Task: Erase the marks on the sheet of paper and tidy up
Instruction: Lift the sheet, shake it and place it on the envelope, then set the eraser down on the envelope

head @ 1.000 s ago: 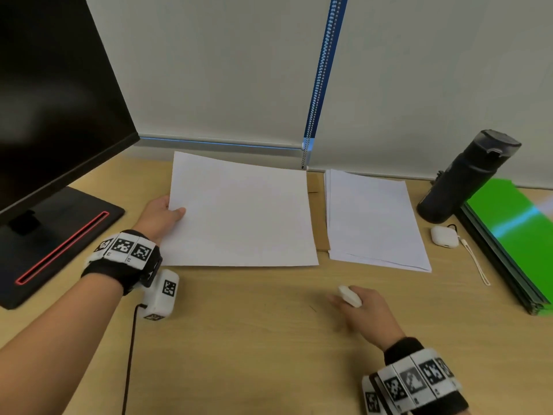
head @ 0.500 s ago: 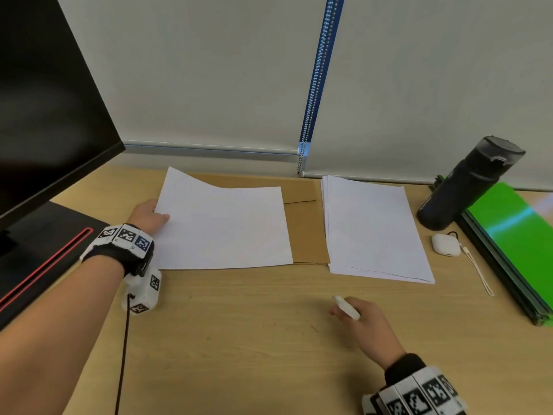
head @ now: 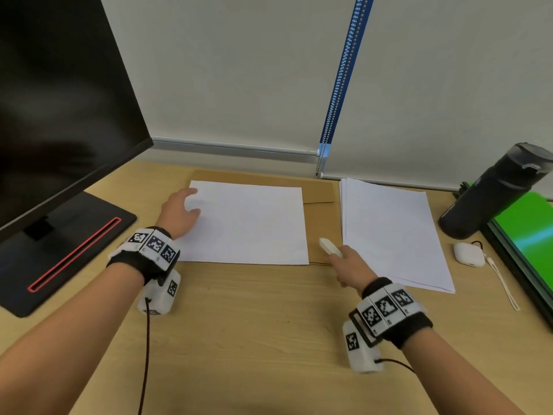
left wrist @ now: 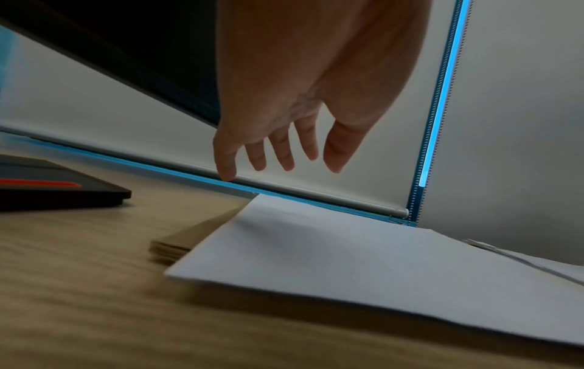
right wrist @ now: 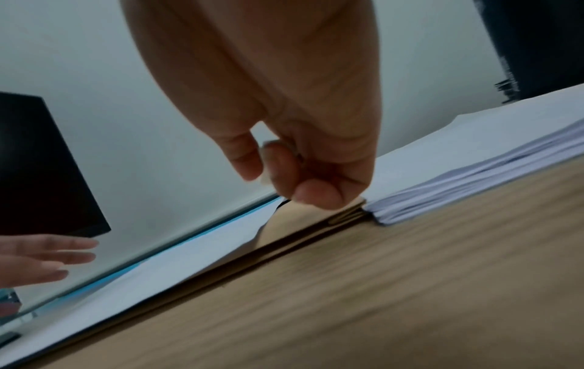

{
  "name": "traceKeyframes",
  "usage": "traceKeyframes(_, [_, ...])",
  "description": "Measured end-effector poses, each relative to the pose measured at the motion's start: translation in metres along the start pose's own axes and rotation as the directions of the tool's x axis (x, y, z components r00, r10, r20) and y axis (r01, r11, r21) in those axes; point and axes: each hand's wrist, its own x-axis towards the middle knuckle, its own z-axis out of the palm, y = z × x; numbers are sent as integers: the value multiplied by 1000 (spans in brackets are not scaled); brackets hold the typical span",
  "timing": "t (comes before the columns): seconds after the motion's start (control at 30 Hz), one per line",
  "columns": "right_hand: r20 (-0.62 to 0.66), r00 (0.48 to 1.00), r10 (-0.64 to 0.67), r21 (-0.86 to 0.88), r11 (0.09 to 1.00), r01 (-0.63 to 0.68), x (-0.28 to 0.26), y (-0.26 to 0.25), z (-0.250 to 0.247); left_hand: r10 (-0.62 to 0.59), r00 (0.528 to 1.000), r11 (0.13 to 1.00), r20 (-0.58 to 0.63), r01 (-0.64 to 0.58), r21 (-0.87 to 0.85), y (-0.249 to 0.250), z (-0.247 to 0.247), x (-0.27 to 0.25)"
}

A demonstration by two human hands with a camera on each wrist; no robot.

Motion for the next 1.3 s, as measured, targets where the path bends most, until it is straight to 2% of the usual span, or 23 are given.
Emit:
traceKeyframes(0.13, [-86,996,-27,-42,999,23,9,-17,8,37,996,998,82,-41,44,-6,0,-28])
traceKeyframes(0.3, [-25,1000,10,-210,978,-15,5,-17,17,56,981,986,187,-84,145,-13,5,-53])
traceKeyframes(0.37, [-35,999,-9,-215,977,2,-1,-9,17,22,980,981,199,-60,187,-18,6,-60])
traceKeyframes(0.47, [-25,996,-85,-187,979,79,-15,9,12,-94,968,950,230,18,312,-27,9,-72])
traceKeyframes(0.53, [-23,989,-148,-243,960,138,-26,23,10,-135,944,905,302,-7,426,-25,14,-81])
traceKeyframes(0.6, [-34,970,-239,-379,902,209,-33,34,11,-106,905,858,412,-126,497,-10,24,-86])
traceKeyframes(0.67, [18,933,-359,-517,796,316,-36,33,15,-40,865,822,501,-257,508,11,39,-80])
traceKeyframes(0.77, [171,886,-432,-634,640,434,-29,12,26,16,859,810,512,-311,497,40,64,-57])
traceKeyframes(0.83, [226,889,-397,-685,584,435,-17,-3,33,-4,863,805,506,-297,513,53,78,-43])
traceKeyframes(0.97, [293,931,-216,-746,558,364,-2,-15,38,-93,858,769,506,-261,584,60,99,-29])
traceKeyframes(1.03, [314,931,-184,-762,536,363,1,-15,39,-81,835,724,544,-326,607,61,103,-33])
traceKeyframes(1.07, [318,930,-184,-768,525,366,2,-14,39,-39,804,681,593,-413,605,61,102,-40])
traceKeyframes(1.1, [325,928,-182,-774,513,372,3,-14,38,18,741,629,672,-531,568,63,99,-49])
traceKeyframes(1.13, [334,925,-178,-776,505,378,5,-14,38,79,635,578,768,-657,484,66,93,-63])
traceKeyframes(1.17, [341,924,-173,-775,505,381,6,-14,37,106,503,548,858,-750,372,67,87,-78])
traceKeyframes(1.2, [342,924,-171,-772,509,380,8,-14,36,101,380,547,920,-793,268,69,80,-95])
traceKeyframes(1.23, [342,924,-170,-771,512,379,9,-15,36,88,300,573,950,-795,199,69,74,-110])
traceKeyframes(1.27, [343,924,-171,-774,506,381,10,-15,36,91,286,630,954,-758,167,66,68,-121])
traceKeyframes(1.3, [344,923,-174,-782,491,384,10,-16,37,141,323,714,936,-688,130,65,61,-130])
